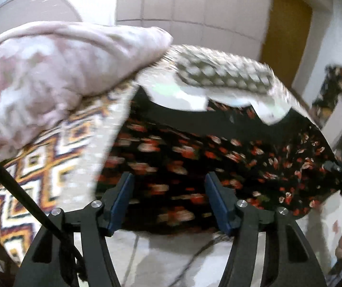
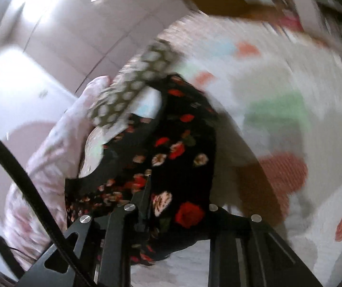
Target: Fold large clothes
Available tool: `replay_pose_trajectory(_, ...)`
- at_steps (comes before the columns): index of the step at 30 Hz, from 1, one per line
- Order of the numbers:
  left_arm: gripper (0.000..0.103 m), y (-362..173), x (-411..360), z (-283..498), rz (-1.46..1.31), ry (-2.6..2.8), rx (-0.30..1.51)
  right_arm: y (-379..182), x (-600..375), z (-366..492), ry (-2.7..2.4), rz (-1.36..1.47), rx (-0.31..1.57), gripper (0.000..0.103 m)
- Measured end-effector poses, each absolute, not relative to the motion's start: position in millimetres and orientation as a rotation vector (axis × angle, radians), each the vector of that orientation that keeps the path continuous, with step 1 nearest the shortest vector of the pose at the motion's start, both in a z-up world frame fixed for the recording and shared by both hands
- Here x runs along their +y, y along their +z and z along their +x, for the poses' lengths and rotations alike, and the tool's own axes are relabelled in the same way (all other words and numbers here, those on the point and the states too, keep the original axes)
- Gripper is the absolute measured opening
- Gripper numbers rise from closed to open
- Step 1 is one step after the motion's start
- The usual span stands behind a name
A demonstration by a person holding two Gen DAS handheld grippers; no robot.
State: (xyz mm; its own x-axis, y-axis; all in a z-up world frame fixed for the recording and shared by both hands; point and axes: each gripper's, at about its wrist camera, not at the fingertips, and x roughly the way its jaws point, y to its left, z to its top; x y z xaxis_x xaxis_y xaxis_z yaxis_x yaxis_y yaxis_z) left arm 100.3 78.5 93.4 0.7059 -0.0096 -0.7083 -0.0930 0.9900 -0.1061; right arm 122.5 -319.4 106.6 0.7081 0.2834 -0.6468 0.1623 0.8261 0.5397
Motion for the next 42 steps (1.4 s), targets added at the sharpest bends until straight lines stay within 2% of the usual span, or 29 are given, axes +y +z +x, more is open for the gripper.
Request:
replay_pose_trajectory(4,0.062,96,146,73,-0.229,0.116,0.784,157,-232,135,0.139,0.368,0.740,0.023)
replay_pose_trajectory(9,0.062,75,218,42,-0.347,0.210,0.804,172,-99,150,0.281,0.130,0.739,0.021)
replay_pose_trajectory(14,0.062,50,272,23,-0.466,0.280,0.832,143,16,154,0.432,-0.039,0.807,0.020)
replay_pose_trajectory(19,0.062,41,301,6,-0.516,0.329,0.824,76,86,156,0.494,-0.238,0.922,0.021)
replay_pose_trajectory(22,0.062,39,309,4,-0.534,0.342,0.822,62,83,162,0.532,-0.181,0.948,0.029)
replay_pose_trajectory(25,0.062,41,309,9,-0.562,0.334,0.820,73,73,165,0.599,-0.106,0.963,0.045)
replay_pose_trajectory(30,0.063,57,281,31,-0.544,0.238,0.809,112,36,159,0.714,0.088,0.952,0.049)
replay_pose_trajectory(32,0.073,64,264,45,-0.528,0.174,0.810,129,13,152,0.730,0.147,0.916,0.057)
replay_pose_trajectory(35,0.084,68,236,70,-0.491,0.092,0.812,148,-27,139,0.707,0.193,0.855,0.066)
replay_pose_trajectory(42,0.085,52,181,146,-0.308,0.028,0.891,130,-118,141,0.544,0.274,0.874,0.067)
